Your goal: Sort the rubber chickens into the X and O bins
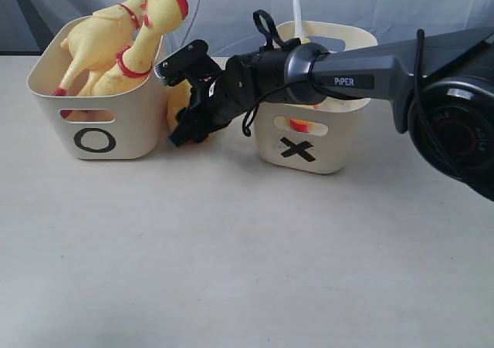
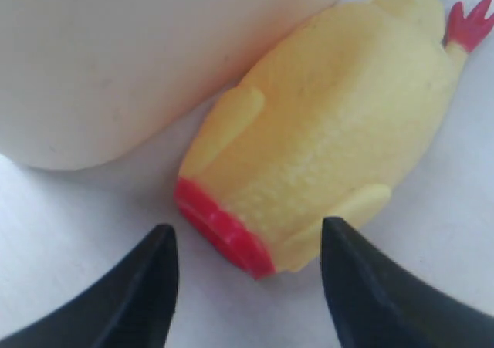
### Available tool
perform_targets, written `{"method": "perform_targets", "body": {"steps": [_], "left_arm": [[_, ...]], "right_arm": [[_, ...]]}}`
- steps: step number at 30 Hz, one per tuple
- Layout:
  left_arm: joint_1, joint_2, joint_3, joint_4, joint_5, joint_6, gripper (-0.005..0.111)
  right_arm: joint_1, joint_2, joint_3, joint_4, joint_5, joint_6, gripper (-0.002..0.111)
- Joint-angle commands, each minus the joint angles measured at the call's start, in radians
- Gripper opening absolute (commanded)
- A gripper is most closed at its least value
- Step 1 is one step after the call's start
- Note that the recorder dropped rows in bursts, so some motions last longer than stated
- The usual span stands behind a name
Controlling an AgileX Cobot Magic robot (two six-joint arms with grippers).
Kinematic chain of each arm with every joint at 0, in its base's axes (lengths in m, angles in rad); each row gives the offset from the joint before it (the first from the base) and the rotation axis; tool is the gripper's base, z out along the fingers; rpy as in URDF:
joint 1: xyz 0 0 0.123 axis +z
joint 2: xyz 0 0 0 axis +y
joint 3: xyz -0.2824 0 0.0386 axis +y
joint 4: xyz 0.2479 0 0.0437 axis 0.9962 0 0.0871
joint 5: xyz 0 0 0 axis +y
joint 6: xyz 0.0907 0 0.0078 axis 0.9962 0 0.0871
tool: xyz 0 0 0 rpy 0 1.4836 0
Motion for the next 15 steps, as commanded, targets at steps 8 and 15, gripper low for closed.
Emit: {"method": "perform_targets", "body": {"steps": [8,15], "left_arm": [[-0.004,-0.005,-0.002,0.0,-0.014,-0.006,0.0],[-0.004,-0.005,-0.002,0.0,-0.014,-0.006,0.0]], "right_arm": [[-0.006,0.025,-0.004,-0.068,-0.096,0.0,0.046],[-0.006,0.025,-0.004,-0.087,-0.058,0.004,-0.001]]}}
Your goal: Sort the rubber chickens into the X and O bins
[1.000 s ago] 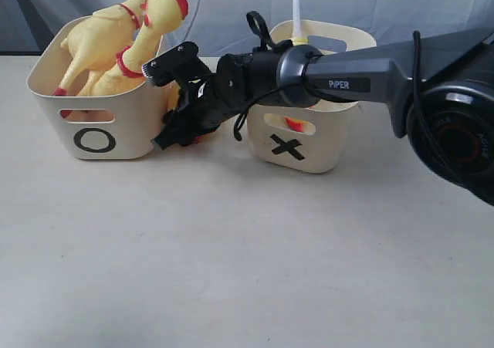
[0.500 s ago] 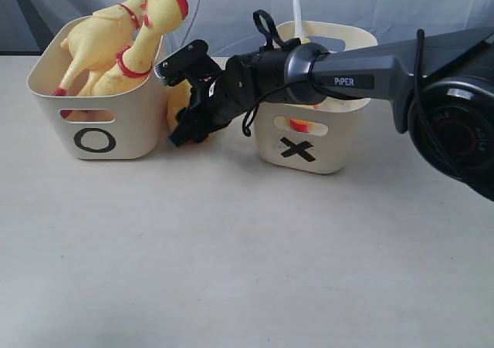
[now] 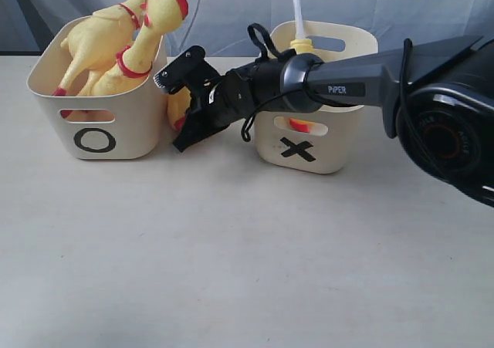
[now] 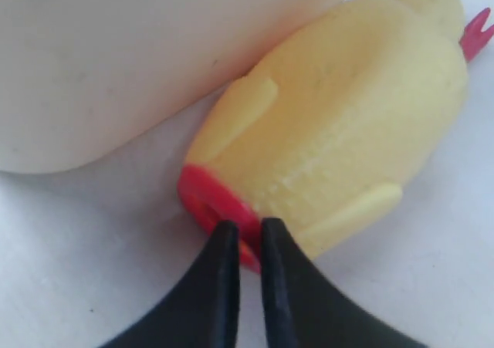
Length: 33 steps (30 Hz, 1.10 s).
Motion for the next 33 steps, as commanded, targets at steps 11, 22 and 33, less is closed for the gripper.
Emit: {"method": "perform_targets", "body": {"steps": [11,22,33], "left_arm": [[-0.004,-0.005,-0.002,0.0,-0.014,-0.006,0.0],[-0.004,-0.005,-0.002,0.0,-0.014,-0.006,0.0],[-0.004,-0.005,-0.002,0.0,-0.014,-0.006,0.0]], "right_arm": [[-0.002,-0.054,-0.004,-0.022,0.151,0.046,-0.001],[-0.007,-0.043,-0.004,0.263,-0.182,0.234,0.047],[-0.042,0.037,-0.008,0.327,-0.233,0.232,0.047]]}}
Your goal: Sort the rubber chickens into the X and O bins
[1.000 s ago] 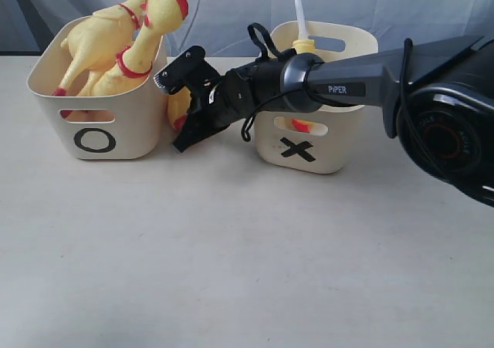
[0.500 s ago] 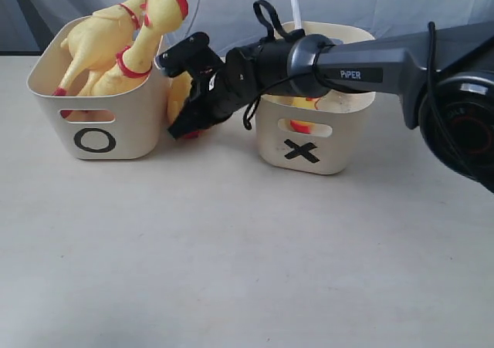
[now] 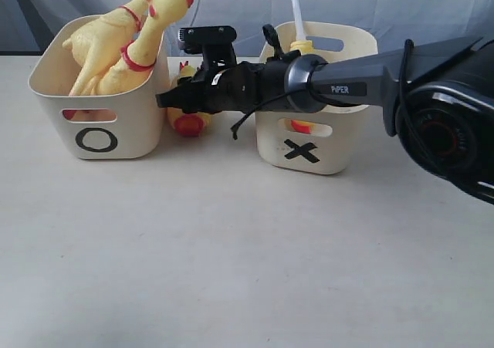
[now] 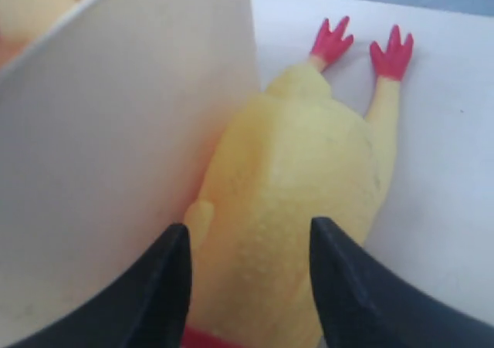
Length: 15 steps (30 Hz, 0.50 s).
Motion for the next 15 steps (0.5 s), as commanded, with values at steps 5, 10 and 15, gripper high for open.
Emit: {"method": "perform_targets", "body": {"steps": [5,10,15], "left_arm": [[-0.004,-0.005,-0.002,0.0,-0.014,-0.006,0.0],[-0.004,-0.005,-0.002,0.0,-0.014,-0.006,0.0],[-0.004,-0.005,-0.002,0.0,-0.014,-0.006,0.0]], "right_arm": [[-0.017,0.062,-0.083,0.055,0.051,0.004,0.047],[-0.01,0.148,-0.225,0.115,0.224,0.004,0.047],[-0.006,0.202,-0.292,0.137,0.32,0.006,0.031]]}}
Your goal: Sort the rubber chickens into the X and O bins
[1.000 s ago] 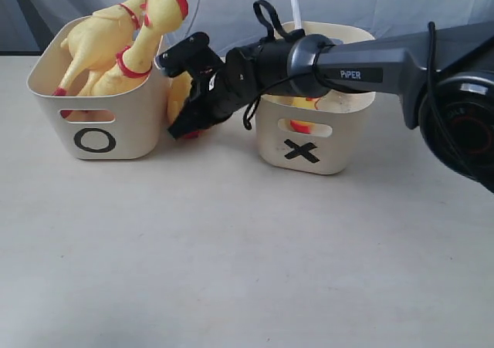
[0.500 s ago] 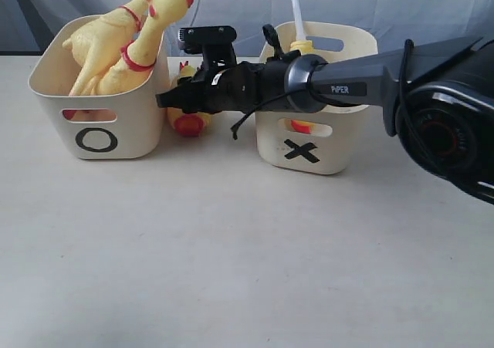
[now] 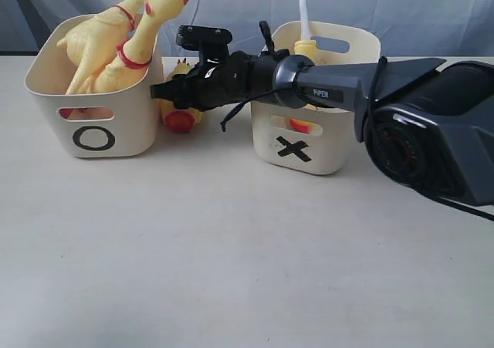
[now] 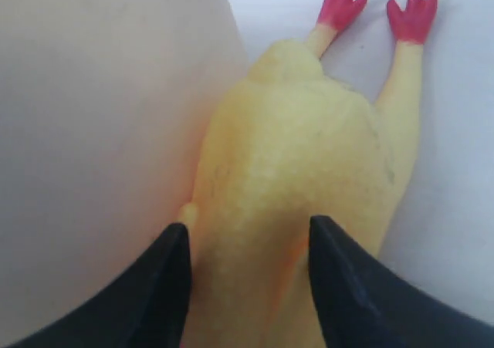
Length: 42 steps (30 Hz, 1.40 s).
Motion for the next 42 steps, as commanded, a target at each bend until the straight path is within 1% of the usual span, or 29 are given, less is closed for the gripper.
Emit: {"method": "perform_targets", "body": {"steps": [1,2,5,10,15,19,22,27,34,40,42], "left_arm": [[-0.004,-0.005,-0.002,0.0,-0.014,-0.006,0.0],[-0.004,-0.005,-0.002,0.0,-0.014,-0.006,0.0],[-0.004,-0.005,-0.002,0.0,-0.014,-0.006,0.0],[-0.004,-0.005,-0.002,0.0,-0.014,-0.006,0.0],[-0.004,-0.005,-0.002,0.0,-0.014,-0.006,0.0],[-0.004,-0.005,-0.002,0.0,-0.014,-0.006,0.0],[-0.004,-0.005,-0.002,0.0,-0.014,-0.006,0.0],[-0.004,-0.005,-0.002,0.0,-0.014,-0.006,0.0],[-0.004,-0.005,-0.002,0.0,-0.014,-0.006,0.0],[-0.004,-0.005,-0.002,0.0,-0.014,-0.006,0.0],[-0.004,-0.005,-0.002,0.0,-0.014,-0.006,0.0]], "right_arm": [[0.005,0.05,-0.029,0.014,0.152,0.006,0.021],[0.005,0.05,-0.029,-0.003,0.181,0.006,0.002],[0.001,0.052,-0.029,-0.059,0.26,0.006,-0.001],[0.001,0.052,-0.029,-0.112,0.393,0.035,-0.001],[0.021,0.01,-0.029,-0.266,0.526,0.07,-0.001],[0.032,-0.082,-0.029,-0.413,0.611,0.157,-0.001],[0.041,-0.156,-0.029,-0.438,0.67,0.151,-0.001],[0.056,-0.258,-0.029,-0.427,0.761,0.151,-0.001],[0.119,-0.361,-0.029,-0.442,0.92,0.13,-0.001],[0.167,-0.466,-0.029,-0.616,1.024,0.13,-0.001],[0.179,-0.512,-0.029,-0.659,1.024,0.13,-0.001]]}}
